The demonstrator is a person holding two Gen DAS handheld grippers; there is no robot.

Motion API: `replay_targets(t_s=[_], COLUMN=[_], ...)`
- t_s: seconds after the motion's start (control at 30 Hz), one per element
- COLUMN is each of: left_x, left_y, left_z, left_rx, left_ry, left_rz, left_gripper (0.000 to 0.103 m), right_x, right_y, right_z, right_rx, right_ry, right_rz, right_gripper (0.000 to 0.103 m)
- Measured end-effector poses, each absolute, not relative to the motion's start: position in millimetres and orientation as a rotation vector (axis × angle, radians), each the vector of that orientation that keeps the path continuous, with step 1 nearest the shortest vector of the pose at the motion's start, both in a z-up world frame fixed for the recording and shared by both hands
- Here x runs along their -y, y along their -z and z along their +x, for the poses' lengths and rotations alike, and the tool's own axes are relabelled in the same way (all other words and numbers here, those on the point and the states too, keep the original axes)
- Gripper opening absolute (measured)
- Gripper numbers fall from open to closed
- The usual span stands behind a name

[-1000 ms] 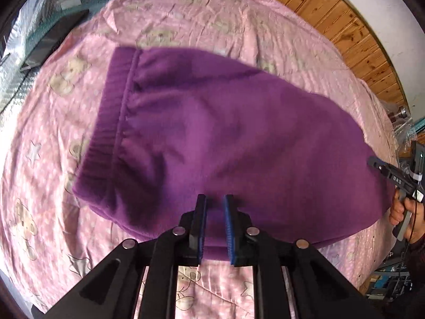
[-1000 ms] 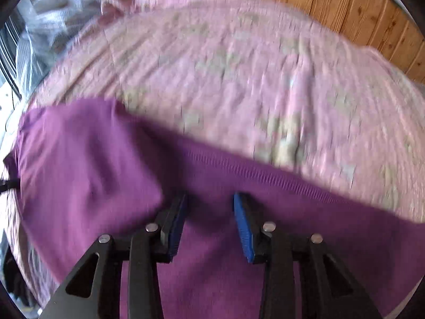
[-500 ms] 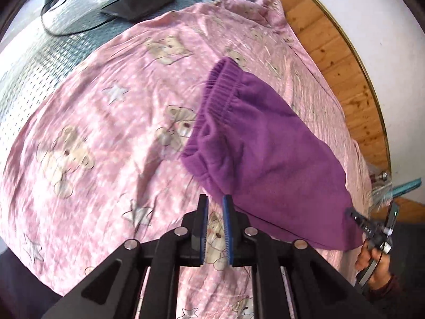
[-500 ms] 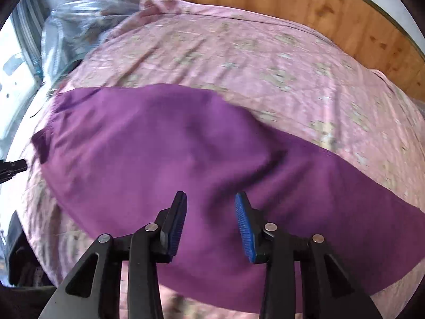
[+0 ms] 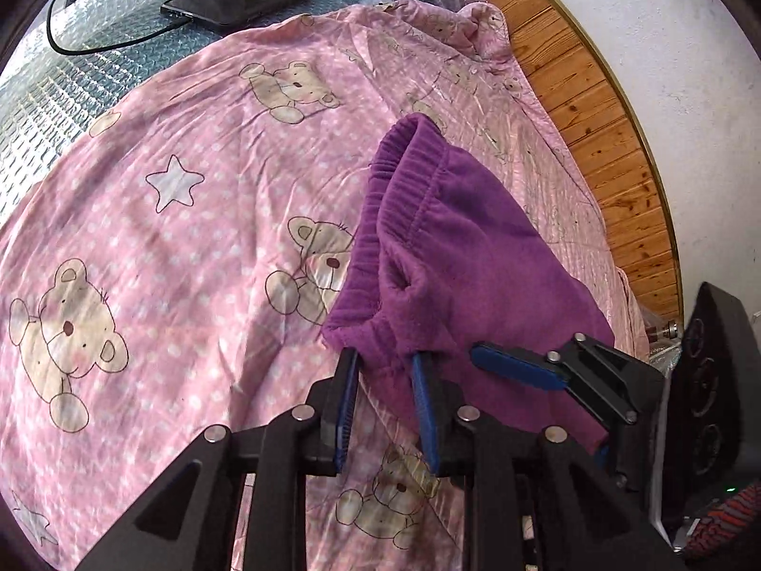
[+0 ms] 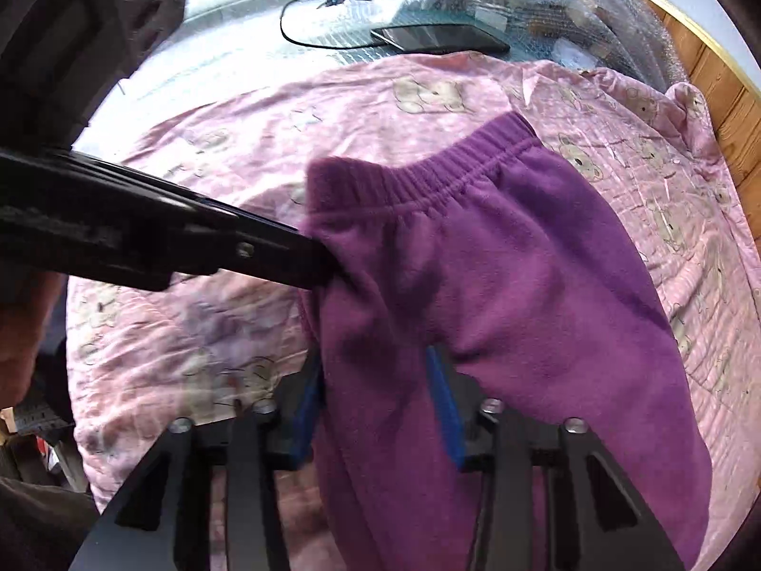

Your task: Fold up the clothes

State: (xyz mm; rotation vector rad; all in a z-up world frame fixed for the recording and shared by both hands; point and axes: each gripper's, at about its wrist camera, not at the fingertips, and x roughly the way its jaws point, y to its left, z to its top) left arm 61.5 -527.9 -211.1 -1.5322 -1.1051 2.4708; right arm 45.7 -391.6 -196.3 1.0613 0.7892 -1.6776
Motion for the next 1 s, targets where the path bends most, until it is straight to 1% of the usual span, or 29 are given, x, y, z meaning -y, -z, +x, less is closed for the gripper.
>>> replay_targets(t_s=[0.07, 0.13, 0.23, 0.3, 0.33, 0.43, 0.5, 0.53, 0.57, 0.6, 0.67, 0.7, 0.73, 0.8, 0.83, 0.87, 0.9, 0.93, 1.0], left_x=[531, 531, 533, 536, 537, 537, 540, 542, 544, 546, 552, 554, 557, 561, 561, 561, 559, 557, 552], left_y=[214, 214, 215, 219, 221, 223, 224, 225, 225, 226, 227, 227, 226, 227, 229, 232, 234, 236, 239], left_z=[62, 64, 67, 70, 70, 64, 62, 62, 63, 65, 70, 74, 78, 85, 85, 85, 82, 80, 76], left_rx=[1.148, 1.176, 1.229, 1.302, 1.356, 1.457, 1.561, 1.609, 1.642, 1.674, 1.744, 1.775, 1.802, 1.853, 1.868, 1.872, 1.863, 1.844, 1.808], left_ry=[-2.451, -2.439, -2.445, -2.436, -2.415, -2.354, -2.300, -2.272, -2.258, -2.245, -2.205, -2.191, -2.184, -2.173, -2.166, -2.158, -2.158, -2.167, -2.177], left_rz=[-1.519, -1.507, -1.504, -1.498, -1.477, -1.383, -1.301, -1.258, -1.227, -1.203, -1.141, -1.105, -1.069, -1.009, -1.004, -1.013, -1.037, -1.068, -1.119], left_gripper=[0.025, 0.035, 0.036, 0.036, 0.036, 0.037, 0.037, 0.037, 0.037, 0.037, 0.037, 0.041, 0.047, 0.053, 0.053, 0.053, 0.053, 0.053, 0.053], right_x=[382, 369, 355, 349, 347, 352, 356, 356, 357, 359, 360, 361, 362, 367, 371, 377, 382, 385, 386], right_y=[188, 176, 166, 166, 166, 167, 168, 168, 168, 168, 163, 160, 157, 156, 159, 164, 170, 176, 178], right_z=[27, 8, -9, -22, -23, -20, -19, -19, -19, -20, -22, -23, -24, -28, -30, -30, -31, -32, -35], right_rx=[-0.648, -0.510, -0.365, -0.225, -0.191, -0.206, -0.201, -0.196, -0.195, -0.203, -0.209, -0.203, -0.191, -0.179, -0.217, -0.287, -0.348, -0.384, -0.373], right_ry=[1.697, 1.742, 1.789, 1.746, 1.728, 1.691, 1.669, 1.659, 1.648, 1.638, 1.622, 1.606, 1.583, 1.548, 1.574, 1.604, 1.630, 1.643, 1.642], right_rz=[1.143, 1.209, 1.281, 1.346, 1.361, 1.354, 1.356, 1.358, 1.366, 1.374, 1.364, 1.358, 1.355, 1.363, 1.363, 1.367, 1.370, 1.384, 1.402], right_gripper=[0.015, 0.010, 0.008, 0.010, 0.011, 0.015, 0.022, 0.023, 0.028, 0.035, 0.040, 0.043, 0.044, 0.044, 0.043, 0.038, 0.027, 0.026, 0.026])
